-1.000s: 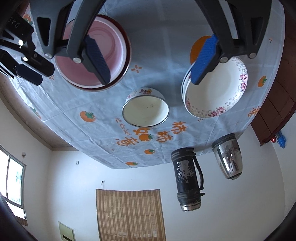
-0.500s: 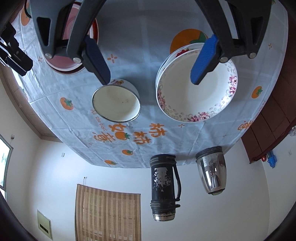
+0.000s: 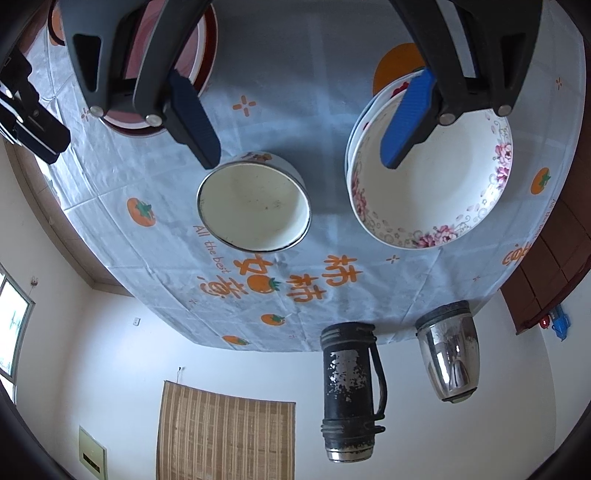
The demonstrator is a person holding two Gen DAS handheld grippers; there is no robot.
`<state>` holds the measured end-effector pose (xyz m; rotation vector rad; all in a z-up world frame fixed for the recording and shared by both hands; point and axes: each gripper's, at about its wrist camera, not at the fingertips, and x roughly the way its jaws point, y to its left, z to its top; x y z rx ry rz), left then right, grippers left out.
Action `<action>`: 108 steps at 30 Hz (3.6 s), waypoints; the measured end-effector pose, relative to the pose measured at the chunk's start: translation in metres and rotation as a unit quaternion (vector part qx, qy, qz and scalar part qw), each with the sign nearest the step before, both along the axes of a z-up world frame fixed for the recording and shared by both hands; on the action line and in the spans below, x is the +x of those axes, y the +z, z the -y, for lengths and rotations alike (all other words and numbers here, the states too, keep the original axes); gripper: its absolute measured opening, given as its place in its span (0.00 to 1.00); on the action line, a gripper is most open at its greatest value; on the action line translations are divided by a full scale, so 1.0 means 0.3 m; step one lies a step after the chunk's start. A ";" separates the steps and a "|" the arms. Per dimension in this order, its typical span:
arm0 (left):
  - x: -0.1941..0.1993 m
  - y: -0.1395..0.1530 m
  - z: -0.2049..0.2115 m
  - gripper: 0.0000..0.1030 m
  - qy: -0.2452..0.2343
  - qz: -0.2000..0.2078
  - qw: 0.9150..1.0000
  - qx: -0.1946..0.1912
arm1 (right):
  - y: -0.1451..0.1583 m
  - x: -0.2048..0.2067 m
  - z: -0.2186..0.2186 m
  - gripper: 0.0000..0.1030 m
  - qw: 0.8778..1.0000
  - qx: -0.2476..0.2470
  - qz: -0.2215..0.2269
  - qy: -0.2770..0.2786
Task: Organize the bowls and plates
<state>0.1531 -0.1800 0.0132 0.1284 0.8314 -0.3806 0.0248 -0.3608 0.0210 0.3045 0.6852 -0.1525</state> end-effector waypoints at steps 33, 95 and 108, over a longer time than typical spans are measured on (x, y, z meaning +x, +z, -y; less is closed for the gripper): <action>0.380 -0.064 0.082 0.56 -0.030 -0.122 0.992 0.028 | -0.065 0.443 0.035 0.46 0.973 0.149 -0.159 0.074; -0.055 0.119 0.174 0.08 -0.107 -0.090 0.990 0.022 | 0.096 0.122 -0.014 0.12 0.985 0.094 -0.138 0.045; -0.174 0.116 0.173 0.08 -0.119 -0.076 0.989 0.040 | 0.095 -0.011 -0.036 0.12 0.986 0.097 -0.132 0.045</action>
